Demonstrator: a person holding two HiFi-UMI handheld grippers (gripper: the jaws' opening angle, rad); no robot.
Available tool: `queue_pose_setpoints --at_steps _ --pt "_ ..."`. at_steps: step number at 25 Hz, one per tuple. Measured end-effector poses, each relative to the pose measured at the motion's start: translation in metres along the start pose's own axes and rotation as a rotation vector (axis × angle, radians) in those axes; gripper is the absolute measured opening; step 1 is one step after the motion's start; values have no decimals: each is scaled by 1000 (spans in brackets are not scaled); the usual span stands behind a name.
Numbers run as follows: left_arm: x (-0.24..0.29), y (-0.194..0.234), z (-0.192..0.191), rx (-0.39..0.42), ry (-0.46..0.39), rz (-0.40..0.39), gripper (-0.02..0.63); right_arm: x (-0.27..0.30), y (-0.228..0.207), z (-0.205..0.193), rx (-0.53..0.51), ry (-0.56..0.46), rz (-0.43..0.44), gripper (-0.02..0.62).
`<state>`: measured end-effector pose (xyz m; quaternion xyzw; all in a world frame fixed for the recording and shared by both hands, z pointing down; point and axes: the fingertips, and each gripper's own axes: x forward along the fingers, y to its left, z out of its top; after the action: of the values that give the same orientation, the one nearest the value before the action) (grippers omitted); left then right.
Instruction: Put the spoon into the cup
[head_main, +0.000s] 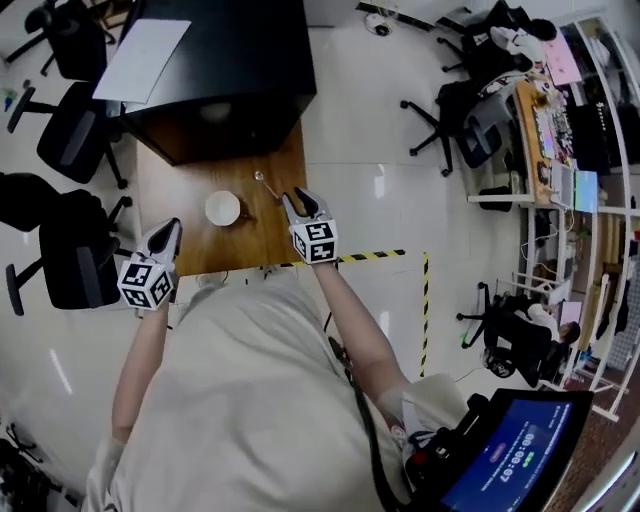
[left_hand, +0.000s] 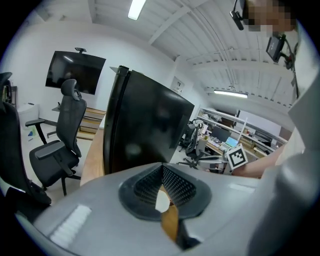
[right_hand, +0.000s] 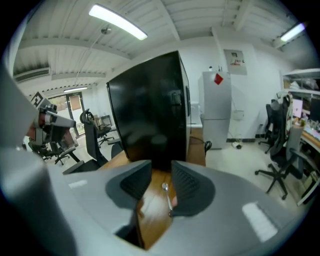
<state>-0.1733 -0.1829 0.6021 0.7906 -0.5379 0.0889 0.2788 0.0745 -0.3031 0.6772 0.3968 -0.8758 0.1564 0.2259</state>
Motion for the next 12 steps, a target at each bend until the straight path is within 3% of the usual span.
queue_pose_setpoints --at_steps 6,12 --pt "-13 6 -13 -20 16 77 0 59 -9 -85 -156 230 89 124" --pt "-20 -11 -13 -57 12 69 0 92 -16 -148 -283 396 152 120"
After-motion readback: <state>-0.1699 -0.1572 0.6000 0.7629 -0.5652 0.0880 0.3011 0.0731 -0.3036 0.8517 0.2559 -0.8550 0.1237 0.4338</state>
